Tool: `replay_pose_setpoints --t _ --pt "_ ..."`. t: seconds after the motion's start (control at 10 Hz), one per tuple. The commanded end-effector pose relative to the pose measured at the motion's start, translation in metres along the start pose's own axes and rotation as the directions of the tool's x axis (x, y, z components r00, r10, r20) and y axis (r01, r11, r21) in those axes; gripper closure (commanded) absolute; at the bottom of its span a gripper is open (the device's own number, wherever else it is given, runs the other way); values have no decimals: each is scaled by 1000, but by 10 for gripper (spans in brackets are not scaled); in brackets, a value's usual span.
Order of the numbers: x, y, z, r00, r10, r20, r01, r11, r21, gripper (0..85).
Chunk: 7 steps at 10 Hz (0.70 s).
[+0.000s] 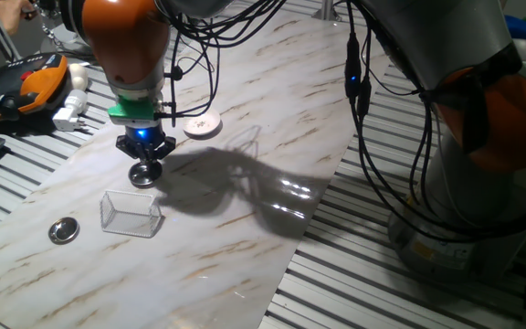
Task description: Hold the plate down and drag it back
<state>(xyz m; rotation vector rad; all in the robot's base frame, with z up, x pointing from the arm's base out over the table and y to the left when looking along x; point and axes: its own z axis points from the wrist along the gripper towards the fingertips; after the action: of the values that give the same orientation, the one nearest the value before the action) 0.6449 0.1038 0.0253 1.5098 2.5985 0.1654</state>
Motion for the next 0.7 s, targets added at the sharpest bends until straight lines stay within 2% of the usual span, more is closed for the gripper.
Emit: replay_pose_setpoints --t 0.0,0.6 --pt "-2 -1 -1 1000 -4 2 4 1000 1 850" --pt "-13 -6 -1 1000 -11 12 11 1000 -7 850"
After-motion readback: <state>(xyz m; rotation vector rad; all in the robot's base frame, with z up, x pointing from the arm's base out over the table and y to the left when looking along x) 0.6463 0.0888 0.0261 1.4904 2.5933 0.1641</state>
